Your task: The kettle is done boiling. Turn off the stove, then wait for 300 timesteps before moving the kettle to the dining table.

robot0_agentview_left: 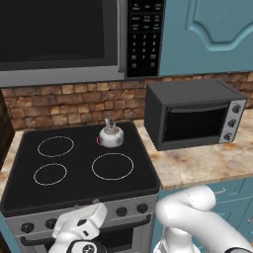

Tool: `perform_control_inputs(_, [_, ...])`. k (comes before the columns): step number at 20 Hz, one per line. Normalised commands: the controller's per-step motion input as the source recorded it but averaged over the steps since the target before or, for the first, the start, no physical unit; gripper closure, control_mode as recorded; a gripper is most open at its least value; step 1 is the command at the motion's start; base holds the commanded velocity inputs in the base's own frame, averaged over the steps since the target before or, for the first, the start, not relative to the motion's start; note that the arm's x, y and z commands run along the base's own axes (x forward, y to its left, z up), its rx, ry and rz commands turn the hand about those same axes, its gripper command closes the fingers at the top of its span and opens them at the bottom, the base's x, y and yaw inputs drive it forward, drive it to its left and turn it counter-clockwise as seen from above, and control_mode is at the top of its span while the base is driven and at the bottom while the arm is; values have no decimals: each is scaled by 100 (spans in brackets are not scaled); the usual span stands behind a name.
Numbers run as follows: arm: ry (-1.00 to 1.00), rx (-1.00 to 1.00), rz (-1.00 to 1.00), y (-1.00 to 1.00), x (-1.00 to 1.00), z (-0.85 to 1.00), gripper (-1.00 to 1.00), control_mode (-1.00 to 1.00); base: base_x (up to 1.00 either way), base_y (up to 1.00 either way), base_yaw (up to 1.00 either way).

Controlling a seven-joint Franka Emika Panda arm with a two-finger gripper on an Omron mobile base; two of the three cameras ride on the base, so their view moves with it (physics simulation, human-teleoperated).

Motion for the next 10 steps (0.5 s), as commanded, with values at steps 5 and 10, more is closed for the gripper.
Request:
perform_control_inputs(5, [-8, 0, 4, 3, -2, -32, -100, -100, 0, 0, 0])
perform_control_inputs(10, [-7, 0, 6, 4, -1, -30, -100, -100, 0, 0, 0])
